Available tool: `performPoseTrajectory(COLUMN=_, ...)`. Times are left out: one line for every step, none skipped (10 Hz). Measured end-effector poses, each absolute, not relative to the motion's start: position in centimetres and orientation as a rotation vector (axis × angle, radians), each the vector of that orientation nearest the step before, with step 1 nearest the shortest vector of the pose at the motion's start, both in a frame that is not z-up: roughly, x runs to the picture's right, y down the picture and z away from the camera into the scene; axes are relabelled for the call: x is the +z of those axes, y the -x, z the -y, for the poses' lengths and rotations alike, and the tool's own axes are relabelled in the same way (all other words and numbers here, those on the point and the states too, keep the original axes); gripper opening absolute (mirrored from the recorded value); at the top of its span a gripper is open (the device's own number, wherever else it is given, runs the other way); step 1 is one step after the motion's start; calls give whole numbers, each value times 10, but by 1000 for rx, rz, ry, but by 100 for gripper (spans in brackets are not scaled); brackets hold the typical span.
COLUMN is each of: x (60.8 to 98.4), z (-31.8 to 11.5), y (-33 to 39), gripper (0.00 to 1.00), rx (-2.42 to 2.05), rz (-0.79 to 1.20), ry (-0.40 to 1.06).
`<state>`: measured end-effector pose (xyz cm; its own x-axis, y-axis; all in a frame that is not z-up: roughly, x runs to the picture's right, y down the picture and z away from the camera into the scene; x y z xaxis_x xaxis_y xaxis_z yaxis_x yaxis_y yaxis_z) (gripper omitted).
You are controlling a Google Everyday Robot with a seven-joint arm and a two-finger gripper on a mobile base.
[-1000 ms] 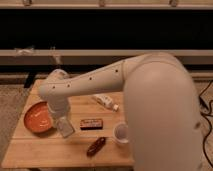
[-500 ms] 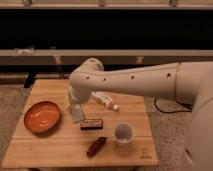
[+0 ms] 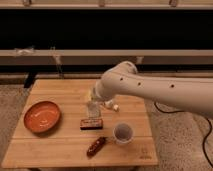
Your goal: Place the white sponge in the ceramic cup
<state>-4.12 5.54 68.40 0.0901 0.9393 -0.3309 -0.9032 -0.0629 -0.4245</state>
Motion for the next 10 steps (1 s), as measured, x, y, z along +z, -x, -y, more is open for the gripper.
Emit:
performPoseTrajectory(x=683, z=-58, y=28, gripper=10, rx=1541, rz=70, ry=621)
performPoseTrajectory(x=683, z=-60, y=15, gripper=10, rx=1571, rz=65, ry=614)
performPoseTrajectory(x=682, z=-65, y=2, gripper=10, rx=1600, rz=57, ry=608)
performPoseTrajectory(x=680, z=-71, y=-13, gripper=10, rx=1632, rz=48, ry=601)
performPoseTrajectory(x=679, z=-80, y=-30, gripper=10, rx=1671, rz=38, ry=589)
performPoseTrajectory(x=678, z=-86, y=-42, gripper=10, rx=1702, rz=31, ry=579)
performPoseTrajectory(x=678, z=-92, y=-52, gripper=10, rx=1727, rz=24, ry=570)
performPoseTrajectory(x=679, z=-100, y=-68, gripper=10, rx=1765, rz=10, ry=556)
performPoseTrajectory(x=680, z=-106, y=-80, gripper=10, rx=1802, rz=-1, ry=541)
performPoseTrajectory(x=681, z=-109, y=-85, gripper=11, rx=1819, rz=-9, ry=531)
